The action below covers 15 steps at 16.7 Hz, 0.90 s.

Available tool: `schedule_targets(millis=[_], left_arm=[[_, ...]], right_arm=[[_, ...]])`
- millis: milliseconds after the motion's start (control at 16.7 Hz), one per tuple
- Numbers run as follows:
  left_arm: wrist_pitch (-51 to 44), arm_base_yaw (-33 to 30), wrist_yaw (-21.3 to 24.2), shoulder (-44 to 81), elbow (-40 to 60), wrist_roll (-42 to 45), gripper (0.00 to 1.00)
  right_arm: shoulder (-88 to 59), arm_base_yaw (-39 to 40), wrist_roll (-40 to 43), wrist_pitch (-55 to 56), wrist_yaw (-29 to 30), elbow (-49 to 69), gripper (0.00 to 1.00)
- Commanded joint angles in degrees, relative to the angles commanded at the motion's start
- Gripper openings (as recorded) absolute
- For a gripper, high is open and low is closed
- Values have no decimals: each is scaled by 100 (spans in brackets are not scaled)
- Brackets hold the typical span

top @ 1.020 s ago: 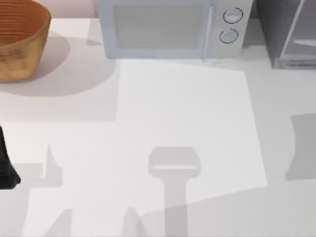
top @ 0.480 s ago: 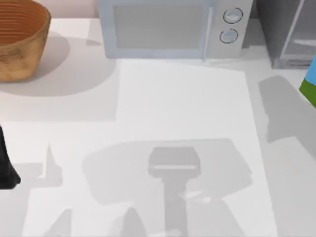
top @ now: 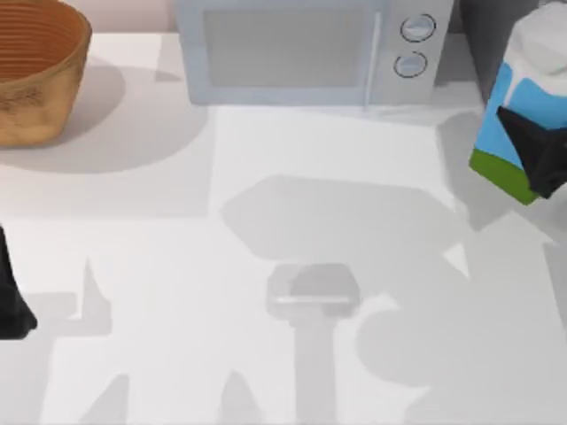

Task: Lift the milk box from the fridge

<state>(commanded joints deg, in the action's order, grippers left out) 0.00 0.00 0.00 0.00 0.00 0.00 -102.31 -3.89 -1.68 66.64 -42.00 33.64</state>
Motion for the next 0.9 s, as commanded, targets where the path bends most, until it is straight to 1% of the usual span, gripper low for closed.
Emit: schedule_targets(millis=[180, 300, 660, 900], left_arm=[[0, 0, 0, 0, 0, 0, 100], [0, 0, 0, 0, 0, 0, 100], [0, 0, 0, 0, 0, 0, 100], [0, 0, 0, 0, 0, 0, 100]], right_arm=[[-733, -30, 21, 622, -359, 339, 0], [-954, -39, 33, 811, -465, 445, 0], [-987, -4, 27, 819, -457, 444, 0], [-1492, 210, 52, 955, -222, 794, 0]])
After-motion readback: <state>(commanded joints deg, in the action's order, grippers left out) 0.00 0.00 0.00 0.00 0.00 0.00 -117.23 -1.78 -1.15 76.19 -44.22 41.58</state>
